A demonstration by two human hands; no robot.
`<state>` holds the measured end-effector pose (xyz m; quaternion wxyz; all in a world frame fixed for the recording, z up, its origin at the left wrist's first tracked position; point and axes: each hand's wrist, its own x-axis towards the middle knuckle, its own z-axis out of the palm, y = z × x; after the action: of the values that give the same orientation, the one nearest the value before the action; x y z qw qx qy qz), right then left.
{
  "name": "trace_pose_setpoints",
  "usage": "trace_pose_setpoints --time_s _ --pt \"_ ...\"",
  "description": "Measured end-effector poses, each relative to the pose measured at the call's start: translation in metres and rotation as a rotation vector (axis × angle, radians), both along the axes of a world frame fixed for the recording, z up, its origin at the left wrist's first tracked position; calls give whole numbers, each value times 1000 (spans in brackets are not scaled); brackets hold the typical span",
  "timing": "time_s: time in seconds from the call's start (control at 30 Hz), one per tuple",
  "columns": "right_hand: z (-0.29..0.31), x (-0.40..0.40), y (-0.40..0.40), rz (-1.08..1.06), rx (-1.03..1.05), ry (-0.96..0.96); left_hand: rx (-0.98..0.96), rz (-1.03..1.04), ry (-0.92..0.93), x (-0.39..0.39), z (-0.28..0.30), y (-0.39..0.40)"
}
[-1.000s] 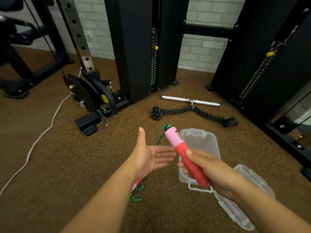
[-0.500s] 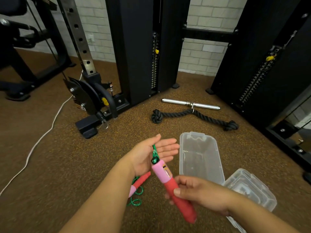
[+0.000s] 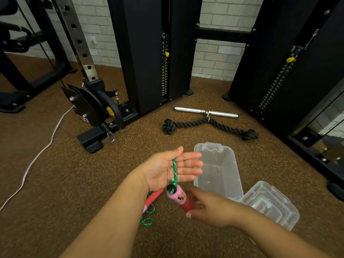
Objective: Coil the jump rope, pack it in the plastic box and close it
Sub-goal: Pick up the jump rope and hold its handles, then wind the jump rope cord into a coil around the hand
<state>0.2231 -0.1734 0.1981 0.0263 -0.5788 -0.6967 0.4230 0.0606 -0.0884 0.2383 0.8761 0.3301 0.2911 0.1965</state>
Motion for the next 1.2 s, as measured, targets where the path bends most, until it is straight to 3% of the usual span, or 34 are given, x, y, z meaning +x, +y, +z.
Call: trace_pose_setpoints --time_s 0.1,0.23,0.37,0.47,0.7,0.83,0.93,1.07,1.2 --pt "16 15 15 -94 35 22 18 -219 -43 -2 7 -6" --pt "26 21 30 -244 216 340 72 -433 -23 -2 15 -12" --pt "35 1 29 -175 116 660 84 -506 5 1 21 -19" --pt "37 -2 26 -164 32 741 123 -513 -9 -4 23 -21" --pt "33 28 30 -417 320 464 74 -323 -87 -20 20 -15" --pt "10 12 14 -51 356 53 46 -155 -72 -10 22 -16" --pt "8 -2 5 95 507 -145 18 48 -29 -8 22 -14" --pt "25 -4 -1 151 627 -228 6 218 -2 -7 20 -10" --pt "39 -12 -7 241 709 -238 60 262 95 -3 18 -10"
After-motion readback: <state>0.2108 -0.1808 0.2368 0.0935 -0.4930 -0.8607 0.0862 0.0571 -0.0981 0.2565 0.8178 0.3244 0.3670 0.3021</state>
